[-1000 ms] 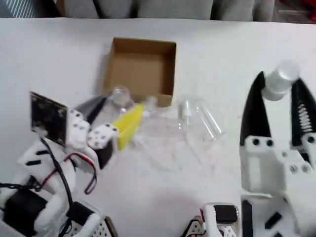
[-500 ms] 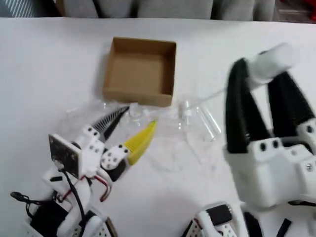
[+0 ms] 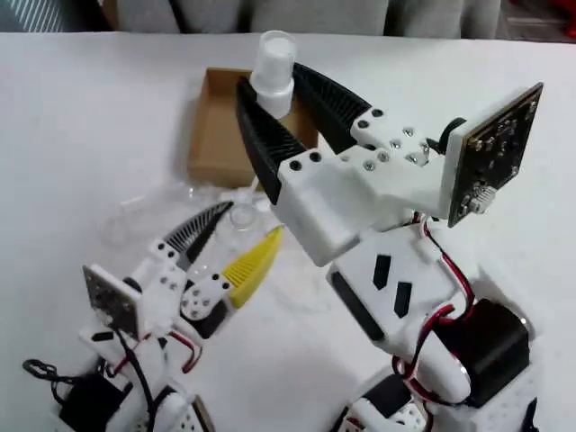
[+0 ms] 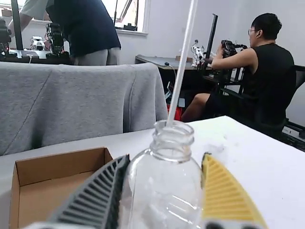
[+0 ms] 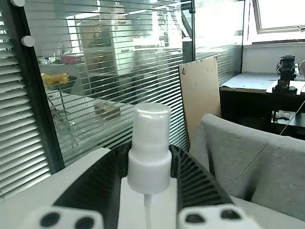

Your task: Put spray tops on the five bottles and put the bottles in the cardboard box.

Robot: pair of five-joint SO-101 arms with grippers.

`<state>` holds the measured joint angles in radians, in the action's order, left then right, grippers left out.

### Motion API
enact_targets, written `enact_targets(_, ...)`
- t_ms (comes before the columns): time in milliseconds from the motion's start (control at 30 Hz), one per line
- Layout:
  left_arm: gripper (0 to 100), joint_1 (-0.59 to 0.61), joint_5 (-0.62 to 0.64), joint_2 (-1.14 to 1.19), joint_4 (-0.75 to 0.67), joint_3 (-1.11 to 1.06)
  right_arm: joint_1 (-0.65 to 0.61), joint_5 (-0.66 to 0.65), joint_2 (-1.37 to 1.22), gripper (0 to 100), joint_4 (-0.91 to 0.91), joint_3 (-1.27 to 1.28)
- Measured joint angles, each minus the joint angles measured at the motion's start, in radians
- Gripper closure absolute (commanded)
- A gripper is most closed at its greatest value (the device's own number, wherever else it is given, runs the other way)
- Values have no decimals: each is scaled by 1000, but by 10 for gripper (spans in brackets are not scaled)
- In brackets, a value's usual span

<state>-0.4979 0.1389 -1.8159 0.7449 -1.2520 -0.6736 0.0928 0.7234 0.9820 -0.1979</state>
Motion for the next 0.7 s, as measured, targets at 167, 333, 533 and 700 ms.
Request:
enact_targets(167,976,-2,-55,6,0,-6,-2,-3,-28,984,0,0)
enact_targets(333,976,-2,-78,6,0,-6,-5,-6,-25,984,0,0)
enact_targets(533,976,-2,-80,8,0,-6,-5,-6,-25,984,38,0)
enact_targets(700,976,-2,-80,8,0,-6,-68,-6,-8,984,133,6)
